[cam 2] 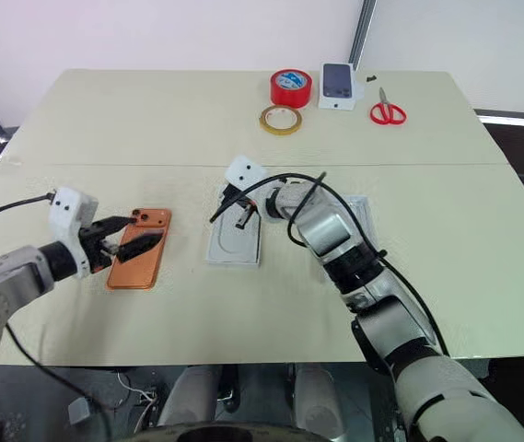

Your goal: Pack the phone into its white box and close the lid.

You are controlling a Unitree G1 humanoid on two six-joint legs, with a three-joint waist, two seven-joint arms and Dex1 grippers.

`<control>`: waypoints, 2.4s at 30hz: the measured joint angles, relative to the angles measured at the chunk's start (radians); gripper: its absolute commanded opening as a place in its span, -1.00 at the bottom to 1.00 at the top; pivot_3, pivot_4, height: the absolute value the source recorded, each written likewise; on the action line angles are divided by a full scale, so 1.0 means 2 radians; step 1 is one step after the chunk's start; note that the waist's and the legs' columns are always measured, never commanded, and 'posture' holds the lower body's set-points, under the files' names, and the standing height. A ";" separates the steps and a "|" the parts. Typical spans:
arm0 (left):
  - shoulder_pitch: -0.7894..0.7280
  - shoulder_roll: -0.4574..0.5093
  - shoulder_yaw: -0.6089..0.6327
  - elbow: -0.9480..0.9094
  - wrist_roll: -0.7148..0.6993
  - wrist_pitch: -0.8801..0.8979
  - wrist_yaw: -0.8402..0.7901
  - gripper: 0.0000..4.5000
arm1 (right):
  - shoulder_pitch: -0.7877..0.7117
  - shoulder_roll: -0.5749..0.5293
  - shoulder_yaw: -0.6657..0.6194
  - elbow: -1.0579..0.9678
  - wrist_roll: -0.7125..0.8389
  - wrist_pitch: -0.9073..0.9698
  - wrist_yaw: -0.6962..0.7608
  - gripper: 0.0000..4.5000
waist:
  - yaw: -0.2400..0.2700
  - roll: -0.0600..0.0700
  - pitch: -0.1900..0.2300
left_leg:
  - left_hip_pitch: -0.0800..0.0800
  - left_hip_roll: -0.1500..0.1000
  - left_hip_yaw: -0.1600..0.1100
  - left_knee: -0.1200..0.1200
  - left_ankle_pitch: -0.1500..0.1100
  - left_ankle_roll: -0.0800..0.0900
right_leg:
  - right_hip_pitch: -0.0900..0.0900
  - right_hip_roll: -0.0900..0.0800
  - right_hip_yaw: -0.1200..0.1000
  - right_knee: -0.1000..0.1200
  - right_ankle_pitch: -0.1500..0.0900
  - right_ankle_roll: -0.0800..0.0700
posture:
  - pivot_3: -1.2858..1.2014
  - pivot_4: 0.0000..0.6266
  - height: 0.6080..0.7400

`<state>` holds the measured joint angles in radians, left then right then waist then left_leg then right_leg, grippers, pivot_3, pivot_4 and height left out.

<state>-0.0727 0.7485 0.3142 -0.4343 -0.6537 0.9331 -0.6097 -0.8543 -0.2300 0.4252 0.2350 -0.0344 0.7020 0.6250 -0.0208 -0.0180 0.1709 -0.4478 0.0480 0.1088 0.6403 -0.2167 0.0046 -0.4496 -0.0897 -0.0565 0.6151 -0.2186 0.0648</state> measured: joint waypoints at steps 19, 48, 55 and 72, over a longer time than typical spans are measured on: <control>0.052 0.012 -0.006 -0.021 0.005 -0.034 -0.030 0.99 | 0.000 -0.030 0.031 0.001 -0.073 -0.034 0.025 -0.98 | -0.008 0.000 0.000 | -0.004 0.001 0.000 -0.002 0.005 -0.002 | -0.004 0.004 -0.001 0.003 0.000 0.000 | 0.03 -0.52 1.00; -0.058 -0.041 0.136 0.084 -0.075 0.251 0.160 1.00 | -0.018 0.104 0.167 -0.003 -0.075 -0.020 0.086 -0.99 | -0.011 -0.001 -0.001 | -0.003 0.002 -0.001 0.002 0.005 -0.002 | -0.003 0.005 -0.001 0.009 0.001 0.001 | 0.03 -0.52 1.00; -0.070 -0.086 0.145 0.053 -0.086 0.300 0.159 1.00 | -0.025 0.132 0.177 0.034 -0.094 -0.050 0.087 -0.99 | -0.009 -0.001 -0.002 | 0.003 0.001 -0.002 0.001 0.003 -0.004 | 0.003 0.003 -0.001 0.008 0.000 0.000 | 0.03 -0.52 1.00; -0.083 -0.122 0.188 0.067 -0.145 0.326 0.199 1.00 | -0.025 0.133 0.166 0.048 -0.104 -0.067 0.091 -0.99 | -0.007 -0.001 -0.002 | 0.003 0.001 -0.003 0.001 0.003 -0.004 | 0.002 0.001 -0.001 0.007 0.000 0.000 | 0.03 -0.52 1.00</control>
<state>-0.2383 0.5050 0.6893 -0.3001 -0.9442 1.5860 -0.2115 -0.9045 0.0360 0.7566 0.3310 -0.2423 0.5683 0.8062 -0.0356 -0.0201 0.1668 -0.4427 0.0492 0.1038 0.6414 -0.2100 -0.0027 -0.4453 -0.0882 -0.0594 0.6300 -0.2185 0.0646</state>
